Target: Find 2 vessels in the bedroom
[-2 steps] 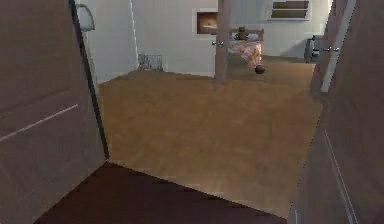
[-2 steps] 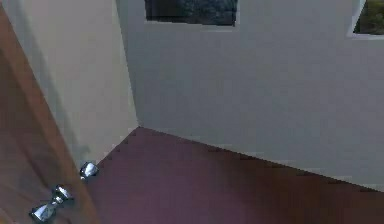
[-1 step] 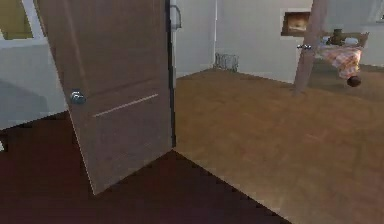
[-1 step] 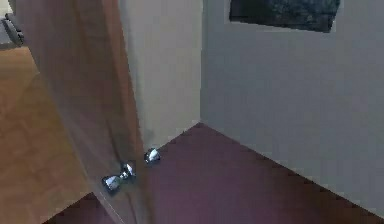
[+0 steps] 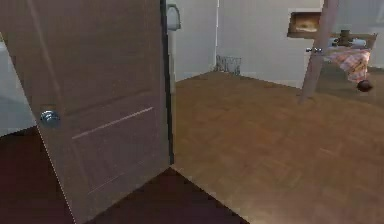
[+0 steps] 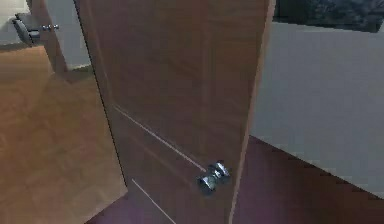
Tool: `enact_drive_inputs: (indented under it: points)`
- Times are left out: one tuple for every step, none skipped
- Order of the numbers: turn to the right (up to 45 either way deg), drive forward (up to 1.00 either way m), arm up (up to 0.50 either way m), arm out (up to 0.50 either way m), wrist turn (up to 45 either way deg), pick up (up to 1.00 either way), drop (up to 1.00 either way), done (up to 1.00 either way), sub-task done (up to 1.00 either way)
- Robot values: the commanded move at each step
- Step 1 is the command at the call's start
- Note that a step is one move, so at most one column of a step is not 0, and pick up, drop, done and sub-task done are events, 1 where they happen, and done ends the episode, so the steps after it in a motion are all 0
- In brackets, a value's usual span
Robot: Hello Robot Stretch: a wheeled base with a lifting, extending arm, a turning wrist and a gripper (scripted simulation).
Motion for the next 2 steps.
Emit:
enact_drive_inputs:
  points:
    - [39.0, 0.0, 0.0, 0.0, 0.0, 0.0, 0.0, 0.0, 0.0]
    - [0.0, 1.0, 0.0, 0.0, 0.0, 0.0, 0.0, 0.0, 0.0]
